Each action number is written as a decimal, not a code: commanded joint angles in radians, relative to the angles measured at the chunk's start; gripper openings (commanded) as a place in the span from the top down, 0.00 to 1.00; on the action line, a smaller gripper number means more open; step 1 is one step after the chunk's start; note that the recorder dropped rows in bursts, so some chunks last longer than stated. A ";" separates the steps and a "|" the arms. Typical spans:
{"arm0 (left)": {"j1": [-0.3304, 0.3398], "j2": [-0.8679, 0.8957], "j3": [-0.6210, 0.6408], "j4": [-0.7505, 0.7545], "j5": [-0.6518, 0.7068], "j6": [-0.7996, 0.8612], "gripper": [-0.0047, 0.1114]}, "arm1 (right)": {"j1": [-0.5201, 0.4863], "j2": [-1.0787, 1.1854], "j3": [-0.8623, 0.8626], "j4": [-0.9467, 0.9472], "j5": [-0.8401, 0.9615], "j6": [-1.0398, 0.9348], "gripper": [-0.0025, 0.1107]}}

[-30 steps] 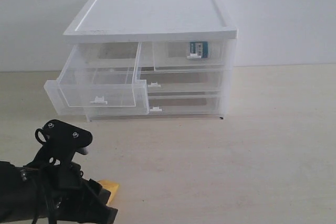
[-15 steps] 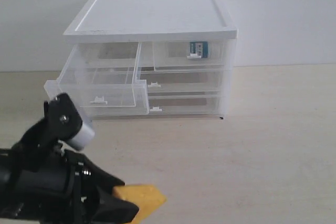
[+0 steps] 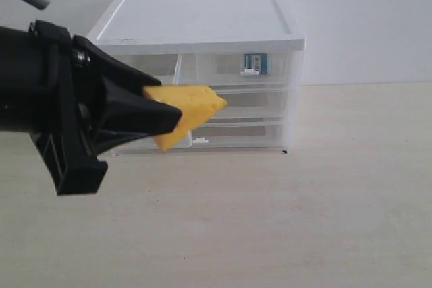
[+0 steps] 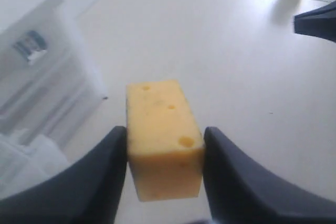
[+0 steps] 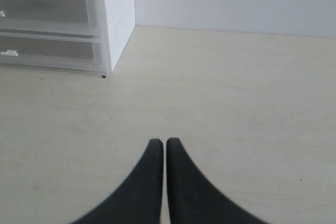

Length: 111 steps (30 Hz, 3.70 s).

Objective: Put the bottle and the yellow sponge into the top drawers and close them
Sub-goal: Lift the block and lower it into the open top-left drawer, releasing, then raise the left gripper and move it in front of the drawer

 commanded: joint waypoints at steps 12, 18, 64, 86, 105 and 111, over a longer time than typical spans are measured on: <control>0.261 0.212 -0.105 0.182 -0.173 -0.150 0.92 | 0.001 -0.006 -0.001 0.002 -0.009 0.003 0.98; 0.266 0.343 -0.139 0.182 -0.242 -0.194 0.92 | 0.001 -0.006 -0.001 0.002 -0.009 0.001 0.98; 0.266 0.516 -0.160 0.182 -0.377 -0.381 0.45 | 0.001 -0.006 -0.001 0.002 -0.009 0.001 0.98; 0.264 0.214 -0.153 0.304 0.281 -0.482 0.92 | 0.001 -0.006 -0.001 0.002 -0.009 0.001 0.98; 0.264 0.304 -0.038 0.568 0.082 -0.849 0.92 | 0.001 -0.006 -0.001 0.002 -0.009 0.001 0.98; 0.201 0.385 -0.048 0.515 -0.022 -0.822 0.92 | 0.001 -0.006 -0.001 0.002 -0.009 0.001 0.98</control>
